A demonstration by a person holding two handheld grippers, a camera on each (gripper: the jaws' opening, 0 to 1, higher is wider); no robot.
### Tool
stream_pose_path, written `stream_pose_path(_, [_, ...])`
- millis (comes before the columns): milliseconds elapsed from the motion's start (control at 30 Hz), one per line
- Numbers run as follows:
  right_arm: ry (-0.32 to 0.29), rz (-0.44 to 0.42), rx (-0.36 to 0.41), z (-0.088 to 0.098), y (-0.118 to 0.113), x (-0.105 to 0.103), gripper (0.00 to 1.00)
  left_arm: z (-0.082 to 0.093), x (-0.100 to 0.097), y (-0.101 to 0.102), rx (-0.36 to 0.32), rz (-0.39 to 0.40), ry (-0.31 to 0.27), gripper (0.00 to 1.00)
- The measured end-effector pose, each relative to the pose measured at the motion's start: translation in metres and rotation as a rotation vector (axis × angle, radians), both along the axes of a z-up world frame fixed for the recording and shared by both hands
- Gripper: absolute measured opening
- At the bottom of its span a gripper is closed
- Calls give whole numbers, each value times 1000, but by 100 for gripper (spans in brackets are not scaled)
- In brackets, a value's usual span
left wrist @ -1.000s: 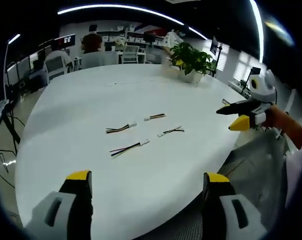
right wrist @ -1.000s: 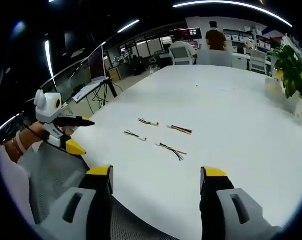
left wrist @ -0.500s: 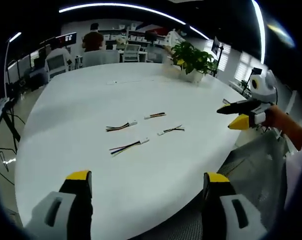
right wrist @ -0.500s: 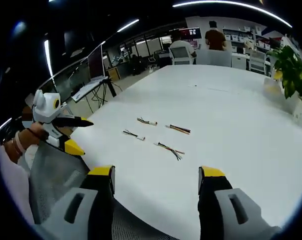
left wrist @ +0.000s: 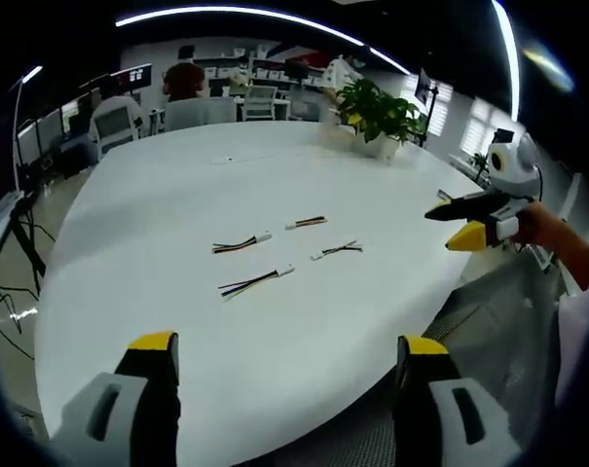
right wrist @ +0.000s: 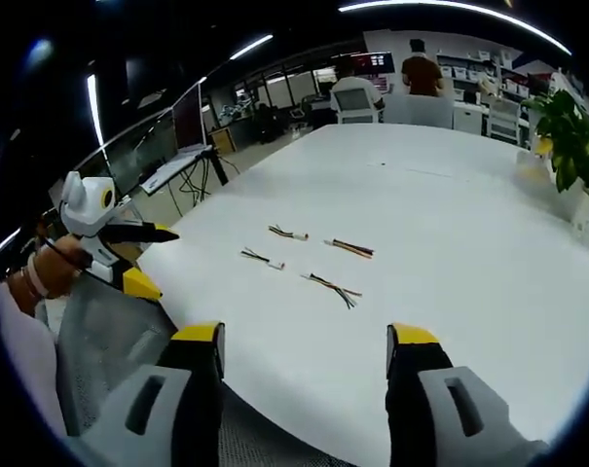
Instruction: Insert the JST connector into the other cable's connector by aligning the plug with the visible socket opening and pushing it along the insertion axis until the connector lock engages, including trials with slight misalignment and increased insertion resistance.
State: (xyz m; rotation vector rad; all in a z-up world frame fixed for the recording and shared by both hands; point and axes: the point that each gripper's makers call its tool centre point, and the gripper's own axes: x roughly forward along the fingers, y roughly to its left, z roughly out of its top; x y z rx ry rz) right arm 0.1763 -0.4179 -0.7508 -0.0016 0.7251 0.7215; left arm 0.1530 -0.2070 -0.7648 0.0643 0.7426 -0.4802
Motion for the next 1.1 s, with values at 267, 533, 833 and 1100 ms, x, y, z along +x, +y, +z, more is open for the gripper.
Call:
stream_pose_path(267, [20,-10,-10,-3,-1,-1,67,-3,1,-3,17,-25,4,90])
stream_pose_path(533, [10,26,-24,-2,1,-3,67,-5,0,-8,118,-109,-23,90])
stream_pose_path(833, [17,47,-44,-4,4,-4,67,-9,-1,-6,122,-101,-11,90])
stream_pose_path(1100, [10,27,-54,-2,-1,-4,67,-9,1,1,95,-64,-11,90])
